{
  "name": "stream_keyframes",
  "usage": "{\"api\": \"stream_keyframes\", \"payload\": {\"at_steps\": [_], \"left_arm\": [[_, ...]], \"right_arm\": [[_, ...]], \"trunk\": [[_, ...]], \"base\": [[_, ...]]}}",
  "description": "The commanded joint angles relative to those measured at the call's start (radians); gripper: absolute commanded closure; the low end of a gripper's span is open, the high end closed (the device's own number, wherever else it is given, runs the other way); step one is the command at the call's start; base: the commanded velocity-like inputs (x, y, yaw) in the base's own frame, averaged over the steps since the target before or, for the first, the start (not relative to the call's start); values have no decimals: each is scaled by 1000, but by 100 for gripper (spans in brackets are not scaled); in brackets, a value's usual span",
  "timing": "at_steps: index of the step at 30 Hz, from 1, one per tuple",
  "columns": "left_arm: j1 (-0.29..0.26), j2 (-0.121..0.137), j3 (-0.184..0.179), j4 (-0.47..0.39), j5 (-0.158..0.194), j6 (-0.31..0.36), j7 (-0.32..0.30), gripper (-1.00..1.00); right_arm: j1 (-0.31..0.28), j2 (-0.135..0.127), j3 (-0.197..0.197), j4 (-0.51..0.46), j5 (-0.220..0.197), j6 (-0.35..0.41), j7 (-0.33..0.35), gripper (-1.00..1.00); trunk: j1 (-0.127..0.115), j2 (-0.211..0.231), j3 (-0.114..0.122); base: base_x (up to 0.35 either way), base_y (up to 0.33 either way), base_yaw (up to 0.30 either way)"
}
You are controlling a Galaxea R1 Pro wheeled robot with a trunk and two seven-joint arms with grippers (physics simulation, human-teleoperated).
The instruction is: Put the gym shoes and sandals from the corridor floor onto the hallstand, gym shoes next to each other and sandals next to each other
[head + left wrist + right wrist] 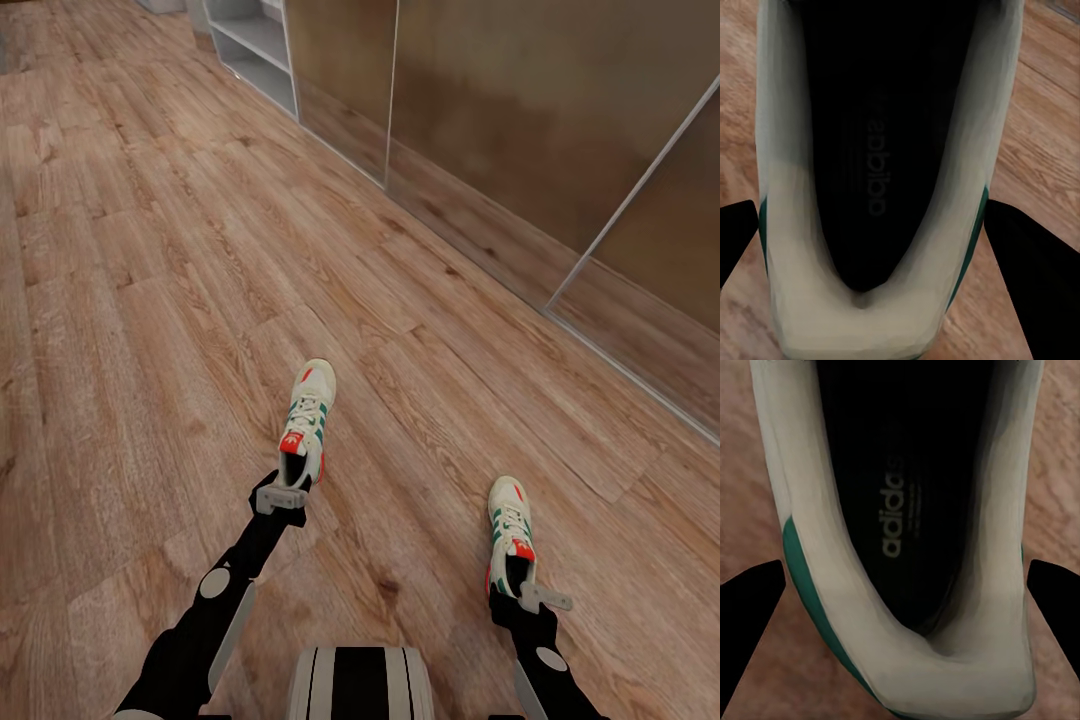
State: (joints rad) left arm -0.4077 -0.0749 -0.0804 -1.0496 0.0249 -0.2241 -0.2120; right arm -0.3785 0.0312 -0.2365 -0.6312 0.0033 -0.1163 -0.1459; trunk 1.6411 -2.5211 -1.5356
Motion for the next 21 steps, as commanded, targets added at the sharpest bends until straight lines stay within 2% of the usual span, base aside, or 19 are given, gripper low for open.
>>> {"api": "stream_keyframes", "payload": {"at_steps": [1, 10, 17, 19, 20, 21], "left_arm": [[0, 0, 1, 0, 3, -2, -6, 100], [1, 1, 3, -4, 8, 1, -3, 100], [52, 6, 15, -10, 7, 4, 0, 100], [62, 20, 18, -17, 4, 5, 0, 100], [71, 41, 18, -15, 4, 9, 1, 100], [74, 46, 18, -15, 4, 12, 1, 100]], "right_arm": [[0, 1, -3, 1, 0, -3, 0, 100], [0, 1, -1, 1, 0, -6, 1, 100], [0, 2, -1, 1, 1, -28, 2, 100], [0, 3, 0, -1, 0, -31, 1, 100], [0, 4, 0, -7, 0, -33, 1, 100], [0, 4, 0, -8, 0, -33, 1, 100]], "trunk": [[0, 0, 0], [-4, 2, 34], [-7, 4, 61], [-8, 4, 69], [-9, 4, 73], [-9, 4, 77]], "base": [[0, 0, 0], [0, 0, 0], [0, 0, 0], [0, 0, 0], [0, 0, 0], [0, 0, 0]]}}
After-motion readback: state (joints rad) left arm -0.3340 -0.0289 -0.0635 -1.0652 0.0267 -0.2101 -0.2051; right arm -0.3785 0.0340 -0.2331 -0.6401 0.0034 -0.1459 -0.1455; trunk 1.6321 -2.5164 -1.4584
